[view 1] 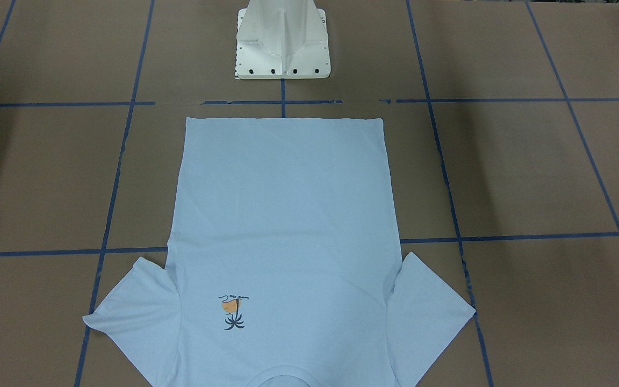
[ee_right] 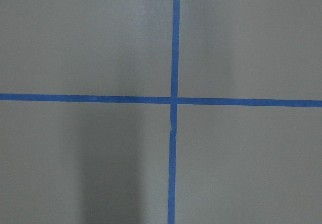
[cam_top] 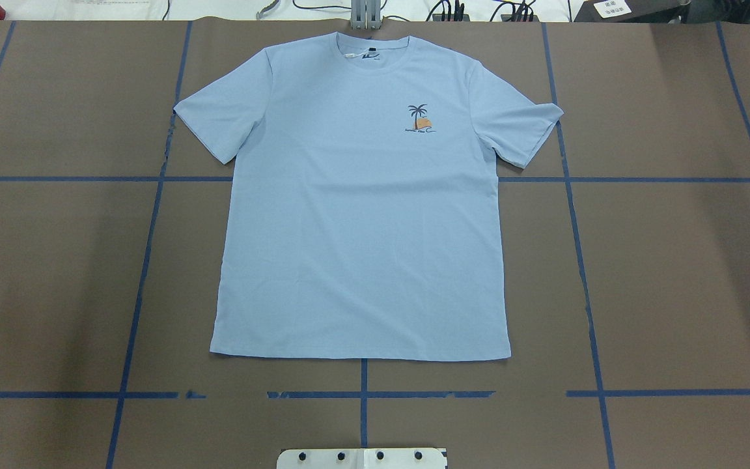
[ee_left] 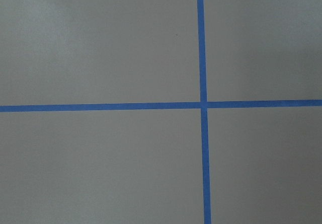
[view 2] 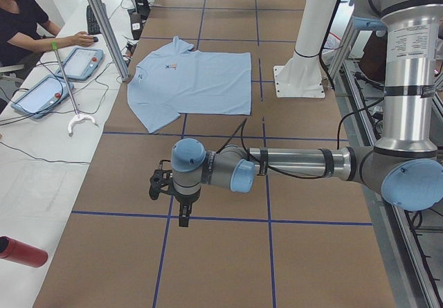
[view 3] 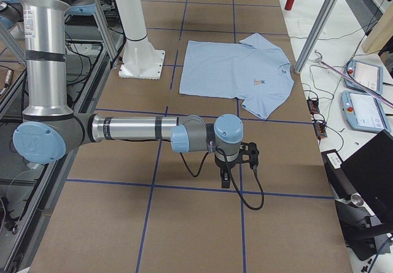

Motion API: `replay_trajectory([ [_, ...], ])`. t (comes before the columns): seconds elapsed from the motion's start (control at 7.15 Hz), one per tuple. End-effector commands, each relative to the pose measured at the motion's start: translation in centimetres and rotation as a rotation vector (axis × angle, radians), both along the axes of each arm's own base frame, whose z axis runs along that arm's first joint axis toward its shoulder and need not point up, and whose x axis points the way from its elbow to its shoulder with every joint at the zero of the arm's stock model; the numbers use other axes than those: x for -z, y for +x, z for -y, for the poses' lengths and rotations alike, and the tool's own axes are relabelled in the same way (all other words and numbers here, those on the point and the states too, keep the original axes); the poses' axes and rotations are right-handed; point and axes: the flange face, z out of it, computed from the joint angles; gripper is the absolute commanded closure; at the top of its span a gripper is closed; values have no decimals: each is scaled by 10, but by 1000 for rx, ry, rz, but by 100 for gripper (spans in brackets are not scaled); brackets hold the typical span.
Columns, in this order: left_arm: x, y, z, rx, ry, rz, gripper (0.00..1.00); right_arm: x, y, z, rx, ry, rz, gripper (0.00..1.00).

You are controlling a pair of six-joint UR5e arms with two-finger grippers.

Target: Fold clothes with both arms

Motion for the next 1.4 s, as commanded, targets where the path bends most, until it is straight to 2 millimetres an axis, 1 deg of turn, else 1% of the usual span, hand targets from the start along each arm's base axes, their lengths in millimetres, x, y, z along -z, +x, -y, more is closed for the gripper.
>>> replay_trajectory([
  [0.0,2,0,2,0,4,0,0,5,-2,4,4,13,0,0],
  [0.28,8,1,7,-2,19,0,0,9,-2,5,3,20,4,0],
  [0.42,22,2,21,-2,45,0,0,13,-3,8,2,26,4,0],
  [0.56,59,2,55,7,108,21,0,36,-11,32,15,67,4,0],
  [0.7,87,11,74,-7,166,15,0,46,-15,44,15,84,9,0],
  [0.84,113,16,93,-15,221,9,0,72,-47,66,69,186,21,0],
  [0.98,119,30,94,-42,238,3,0,71,-53,73,47,200,33,0],
  [1.12,126,39,94,-57,278,-2,0,101,-67,95,-17,183,54,0],
  [1.26,120,53,94,-77,278,-6,0,107,-88,110,4,179,66,0],
])
